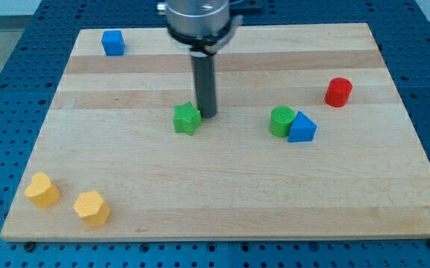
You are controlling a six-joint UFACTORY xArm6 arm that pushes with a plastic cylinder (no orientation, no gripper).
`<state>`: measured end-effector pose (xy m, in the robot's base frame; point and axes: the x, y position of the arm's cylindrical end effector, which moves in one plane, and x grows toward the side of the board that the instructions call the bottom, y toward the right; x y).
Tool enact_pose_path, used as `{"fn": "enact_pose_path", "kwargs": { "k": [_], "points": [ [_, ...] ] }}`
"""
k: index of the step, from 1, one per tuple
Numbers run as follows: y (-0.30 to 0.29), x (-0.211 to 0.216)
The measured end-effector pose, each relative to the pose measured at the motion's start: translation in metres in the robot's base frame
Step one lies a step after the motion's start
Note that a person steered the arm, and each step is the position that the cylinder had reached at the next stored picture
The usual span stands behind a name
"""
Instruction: Move the green star closer to the blue cube
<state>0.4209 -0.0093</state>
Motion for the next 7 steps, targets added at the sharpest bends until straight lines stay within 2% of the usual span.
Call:
{"fn": "enact_pose_path", "kwargs": {
  "k": [2, 3, 4, 5, 6, 7],
  "points": [
    [-0.099, 0.048],
    [-0.074, 0.083],
    [-0.126, 0.066],
    [-0.178, 0.026],
    [-0.147, 0.014],
    [-0.108, 0.029]
  ]
}}
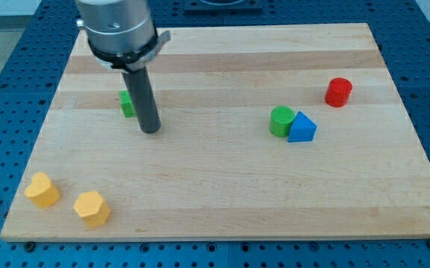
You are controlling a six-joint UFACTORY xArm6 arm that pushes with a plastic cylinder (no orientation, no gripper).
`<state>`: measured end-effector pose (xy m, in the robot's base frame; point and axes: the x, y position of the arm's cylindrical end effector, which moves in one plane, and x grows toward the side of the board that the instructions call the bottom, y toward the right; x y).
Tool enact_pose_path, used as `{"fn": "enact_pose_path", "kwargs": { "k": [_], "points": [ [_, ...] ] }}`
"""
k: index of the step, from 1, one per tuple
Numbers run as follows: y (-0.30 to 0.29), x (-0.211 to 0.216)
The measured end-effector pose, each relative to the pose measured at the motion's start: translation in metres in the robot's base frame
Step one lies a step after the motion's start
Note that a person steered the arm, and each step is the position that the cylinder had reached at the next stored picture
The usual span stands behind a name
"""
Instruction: Move the green star closer to the blue cube
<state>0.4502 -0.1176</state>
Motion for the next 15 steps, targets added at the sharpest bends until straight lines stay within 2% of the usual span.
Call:
{"fn": "enact_pose_path", "kwargs": {
  "k": [2, 3, 4, 5, 6, 7, 8, 9, 10, 11, 12, 13, 14, 15],
  "points": [
    [-0.052, -0.096],
    [-0.048, -0.064],
    [-0.078, -0.041],
    [-0.084, -0.022],
    [-0.079, -0.048],
    [-0.094, -0.093],
    [-0.057, -0.029],
    [-0.097, -0.036],
    [-0.149, -0.066],
    [-0.132, -0.104],
    [-0.110, -0.122],
    [-0.106, -0.124],
    [-0.099, -0.086],
    [-0.075, -0.092]
  ]
}}
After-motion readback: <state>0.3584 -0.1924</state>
